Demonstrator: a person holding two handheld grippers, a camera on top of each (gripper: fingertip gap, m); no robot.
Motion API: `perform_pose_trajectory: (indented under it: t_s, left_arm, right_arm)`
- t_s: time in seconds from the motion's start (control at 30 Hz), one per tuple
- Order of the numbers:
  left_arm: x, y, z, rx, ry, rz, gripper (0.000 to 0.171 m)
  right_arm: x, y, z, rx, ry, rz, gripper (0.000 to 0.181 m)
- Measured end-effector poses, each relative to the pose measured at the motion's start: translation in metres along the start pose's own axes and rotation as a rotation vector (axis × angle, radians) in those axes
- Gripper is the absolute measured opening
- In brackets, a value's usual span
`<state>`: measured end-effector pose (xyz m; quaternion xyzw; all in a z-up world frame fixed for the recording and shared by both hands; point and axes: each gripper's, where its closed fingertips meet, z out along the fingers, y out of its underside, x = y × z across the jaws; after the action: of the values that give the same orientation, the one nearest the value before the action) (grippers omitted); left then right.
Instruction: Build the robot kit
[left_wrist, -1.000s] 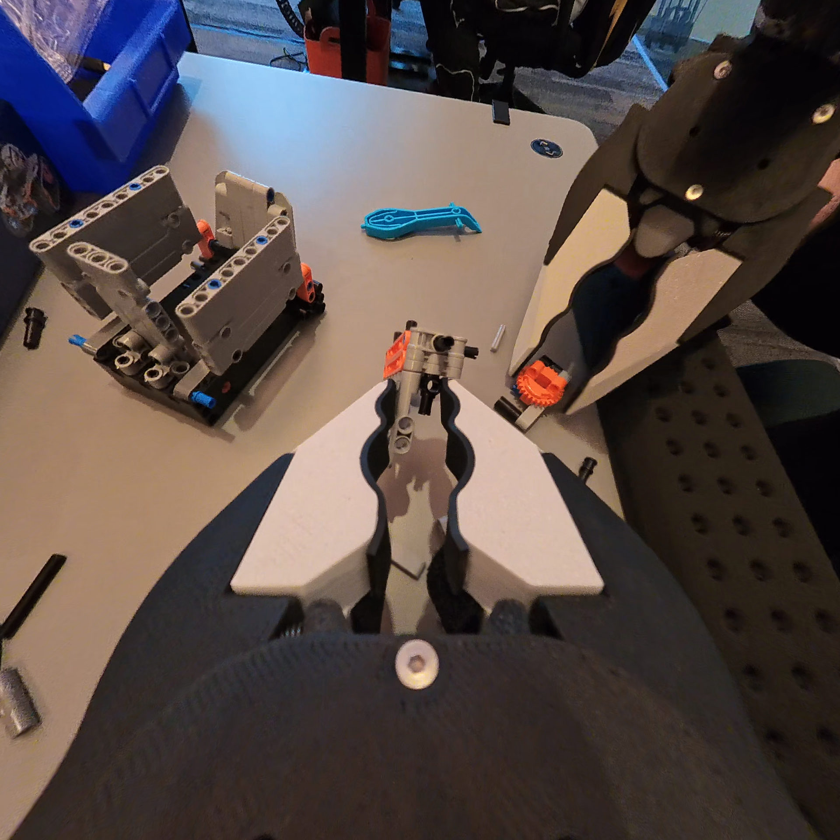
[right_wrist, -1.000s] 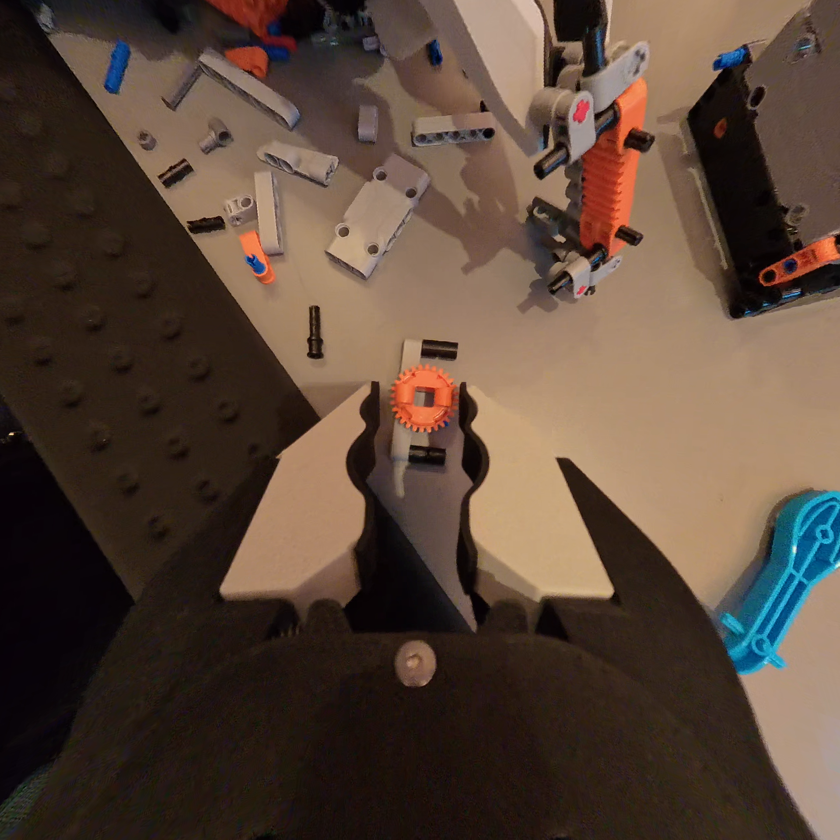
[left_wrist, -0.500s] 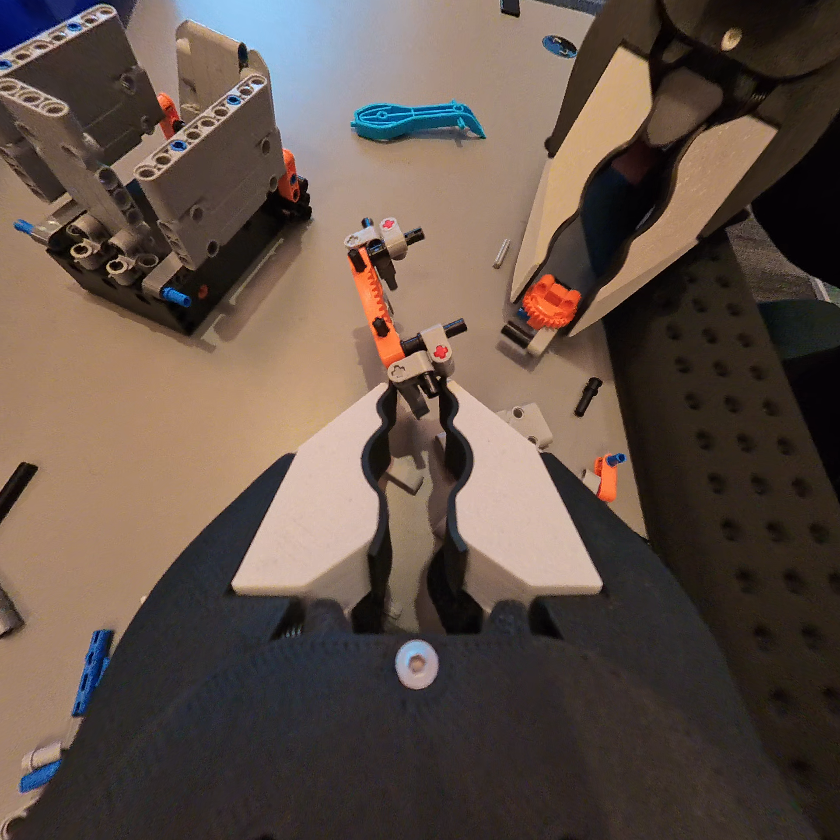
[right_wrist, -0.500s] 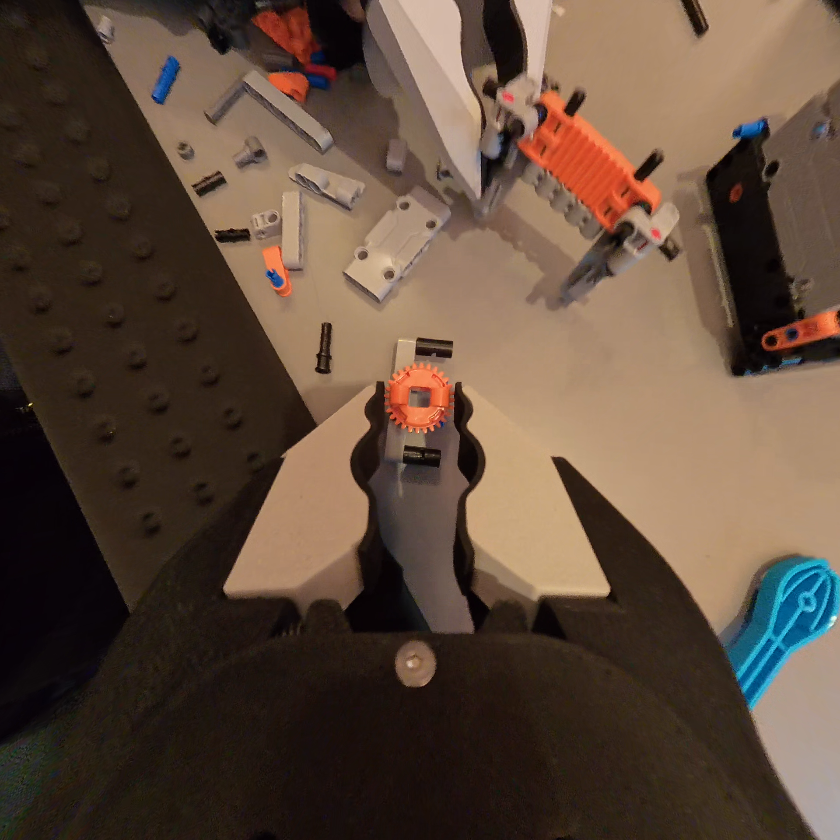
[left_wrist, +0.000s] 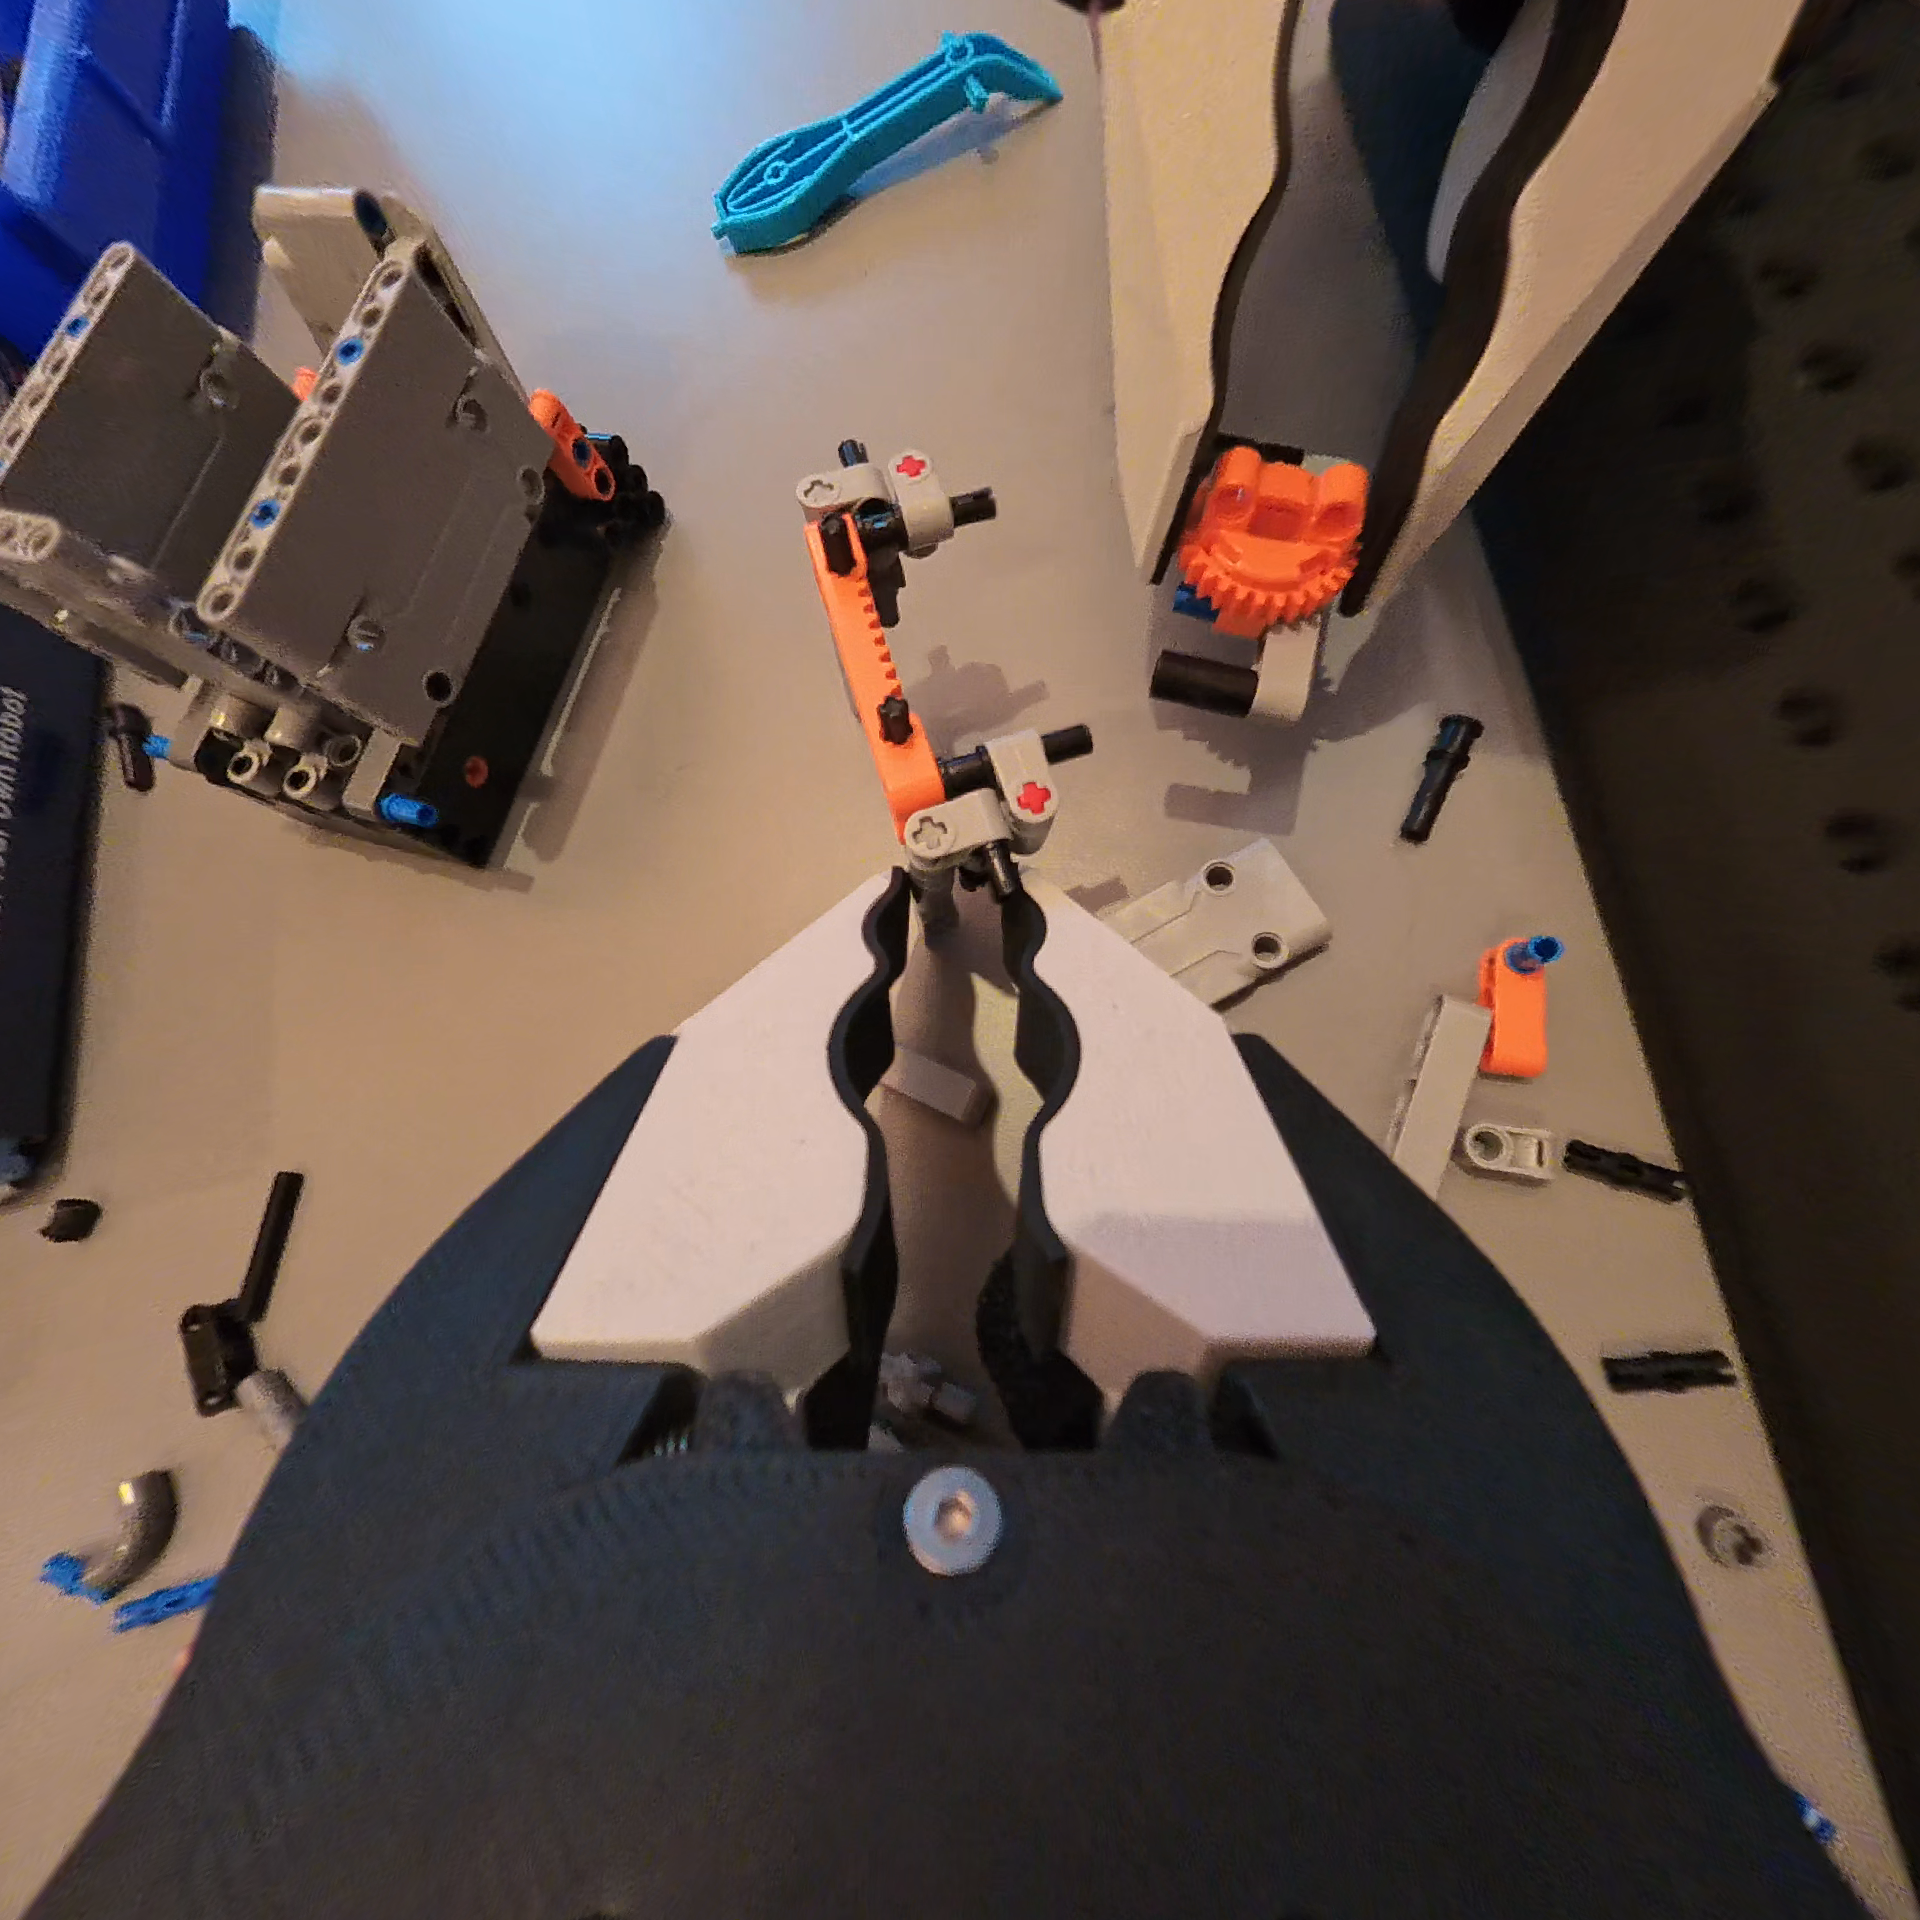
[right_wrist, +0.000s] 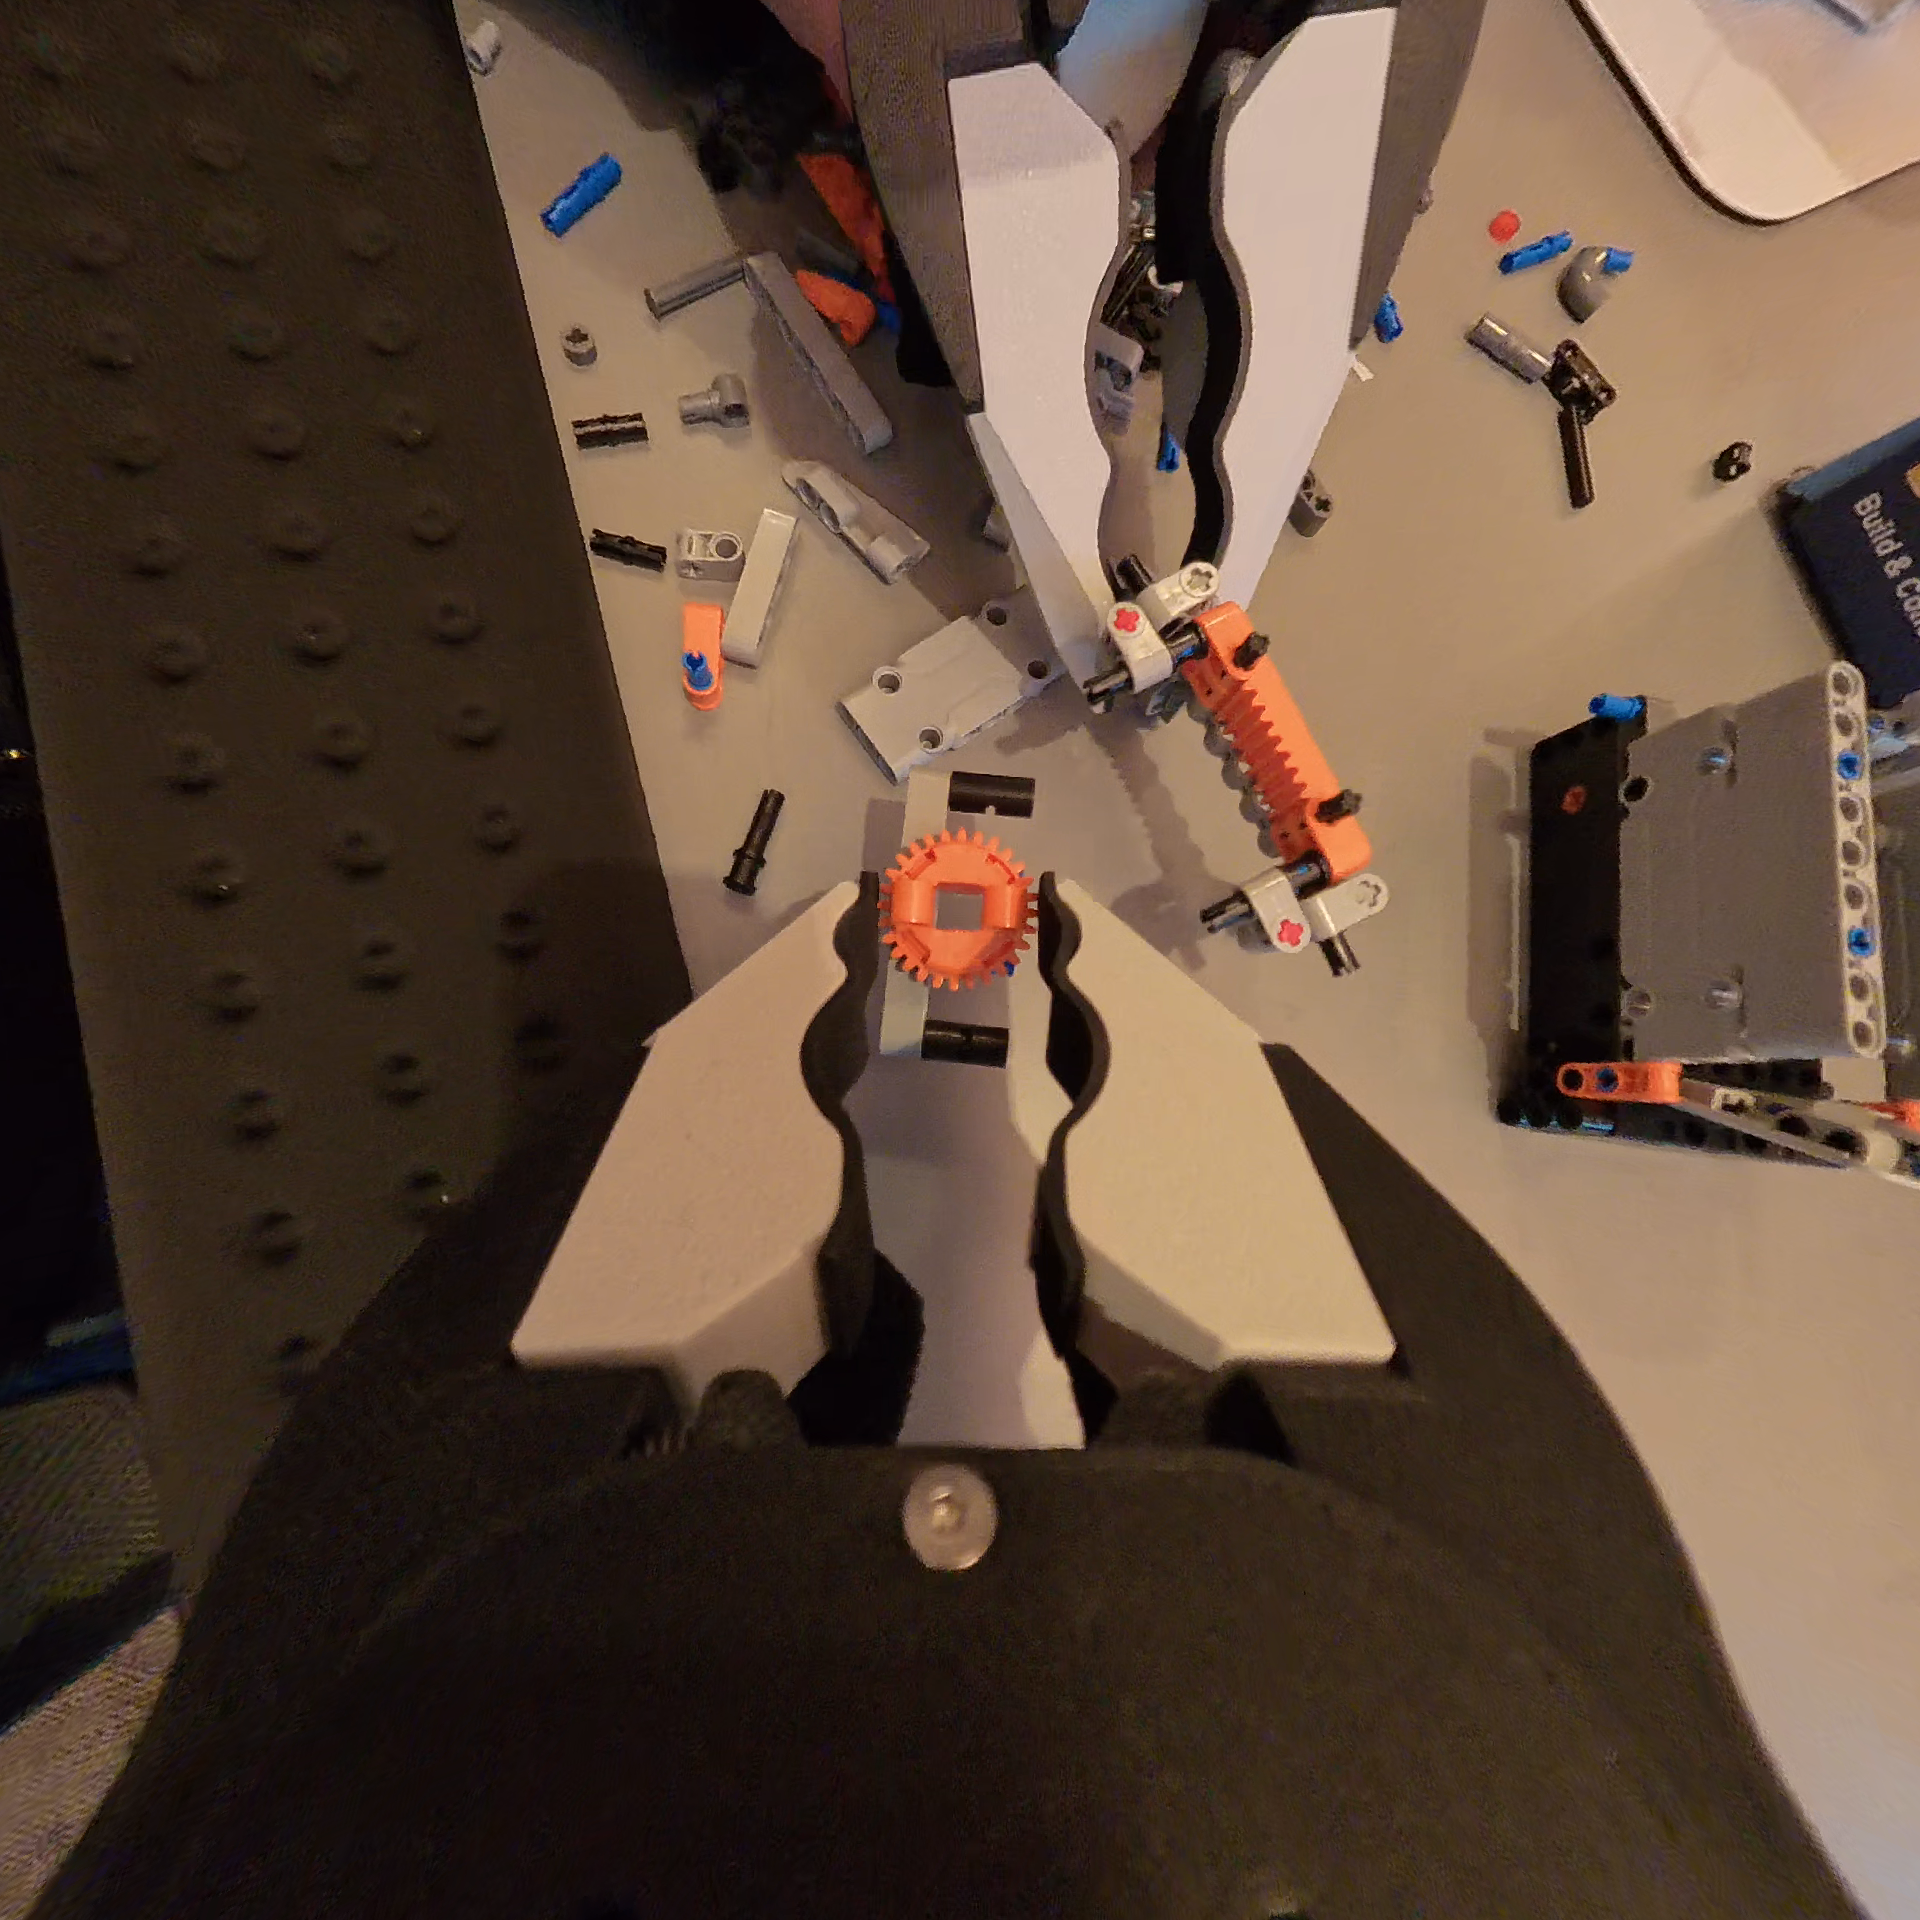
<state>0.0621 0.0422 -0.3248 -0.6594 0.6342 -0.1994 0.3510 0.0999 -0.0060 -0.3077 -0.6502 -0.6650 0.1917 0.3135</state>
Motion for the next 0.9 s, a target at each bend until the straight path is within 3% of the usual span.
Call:
perform_pose_trajectory:
  t_s: [0.43, 0.9]
  left_arm:
    - [0.0041, -0.0021, 0.0050, -0.073, -0.081, 0.164, 0.015]
    - [0.0057, -0.0025, 0.0062, -0.103, -0.102, 0.222, 0.014]
  right_arm:
    - [0.0007, -0.0037, 0.0083, 0.019, 0.076, -0.221, 0.029]
    - [0.0033, -0.0022, 0.0039, 0.011, 0.104, -0.296, 0.029]
